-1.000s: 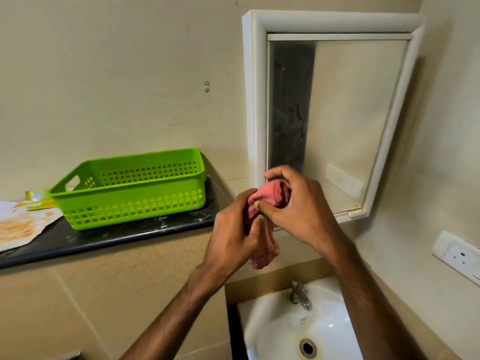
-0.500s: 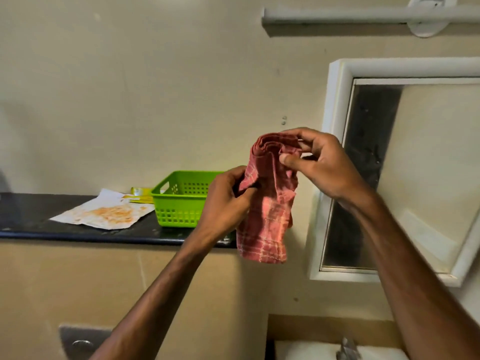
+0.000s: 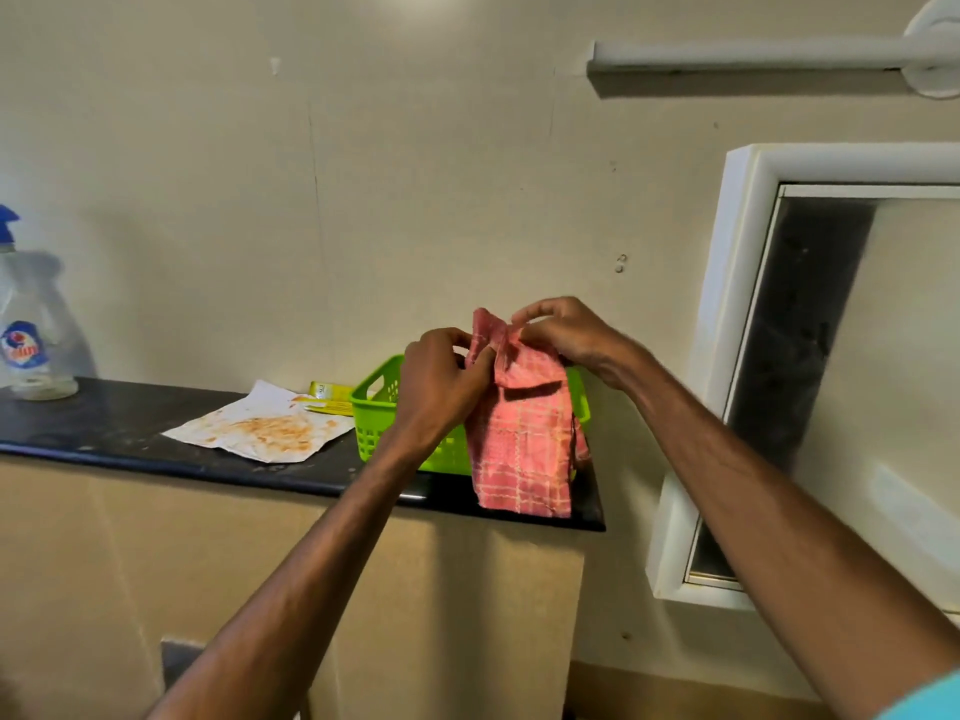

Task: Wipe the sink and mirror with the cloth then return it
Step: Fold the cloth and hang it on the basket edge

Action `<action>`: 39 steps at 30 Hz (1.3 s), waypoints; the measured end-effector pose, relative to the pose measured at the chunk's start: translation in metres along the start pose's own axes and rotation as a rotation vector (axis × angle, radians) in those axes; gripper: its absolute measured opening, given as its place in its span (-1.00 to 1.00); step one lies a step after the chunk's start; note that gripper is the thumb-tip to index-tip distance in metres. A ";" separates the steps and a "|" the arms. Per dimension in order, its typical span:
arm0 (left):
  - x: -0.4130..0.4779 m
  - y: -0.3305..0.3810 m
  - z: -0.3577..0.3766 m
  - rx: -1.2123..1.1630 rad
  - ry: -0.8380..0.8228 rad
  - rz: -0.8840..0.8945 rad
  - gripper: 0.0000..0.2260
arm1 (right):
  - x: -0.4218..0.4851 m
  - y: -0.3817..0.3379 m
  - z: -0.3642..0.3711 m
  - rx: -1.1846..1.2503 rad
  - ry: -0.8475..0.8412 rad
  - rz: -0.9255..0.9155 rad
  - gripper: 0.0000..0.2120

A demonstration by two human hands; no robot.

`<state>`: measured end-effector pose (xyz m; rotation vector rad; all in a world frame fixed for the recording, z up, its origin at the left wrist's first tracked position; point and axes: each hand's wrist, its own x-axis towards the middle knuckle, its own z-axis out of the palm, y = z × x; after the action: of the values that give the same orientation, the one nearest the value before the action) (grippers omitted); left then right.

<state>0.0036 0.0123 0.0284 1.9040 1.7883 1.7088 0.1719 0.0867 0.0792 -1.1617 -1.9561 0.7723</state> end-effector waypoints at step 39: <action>0.020 -0.029 0.017 0.222 -0.213 -0.140 -0.60 | -0.024 0.019 0.011 -0.541 -0.058 -0.034 -0.87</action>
<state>-0.0100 0.0469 0.0168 1.8999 2.0411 1.2579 0.1800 0.0718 0.0515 -1.4158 -2.3046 0.2575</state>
